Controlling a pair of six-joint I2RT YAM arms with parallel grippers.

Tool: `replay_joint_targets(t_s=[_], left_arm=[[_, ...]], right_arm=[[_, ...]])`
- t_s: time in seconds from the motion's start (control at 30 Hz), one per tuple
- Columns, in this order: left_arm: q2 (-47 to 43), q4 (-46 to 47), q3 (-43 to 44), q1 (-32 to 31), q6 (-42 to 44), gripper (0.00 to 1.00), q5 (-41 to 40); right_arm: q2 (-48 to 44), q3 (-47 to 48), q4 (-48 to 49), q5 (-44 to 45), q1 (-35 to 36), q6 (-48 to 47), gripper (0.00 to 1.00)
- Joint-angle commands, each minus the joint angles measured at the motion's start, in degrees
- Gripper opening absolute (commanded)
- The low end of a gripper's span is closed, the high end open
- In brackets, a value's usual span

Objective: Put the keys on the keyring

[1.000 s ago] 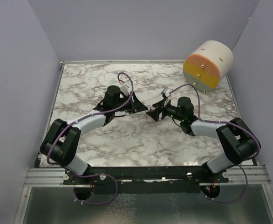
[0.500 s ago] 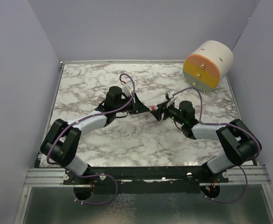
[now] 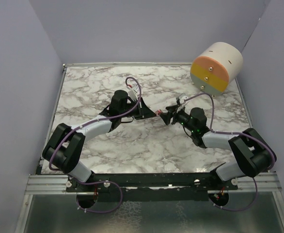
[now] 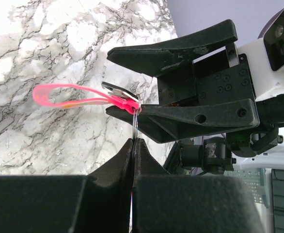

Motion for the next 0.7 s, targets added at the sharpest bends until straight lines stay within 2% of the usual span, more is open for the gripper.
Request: replay_joint_targets(t_s=[0.0,0.67], left_arm=[[1.0,1.3,-0.2,-0.9,0.3,0.0,2.2],[4.0,4.7,0.5,-1.9,-1.2,0.0,4.8]], right_arm=[[-1.3,-0.2,3.5,1.3,-0.1,-0.4,0.56],[-1.1,-1.1,6.3,0.8,0.0,-1.8,0.57]])
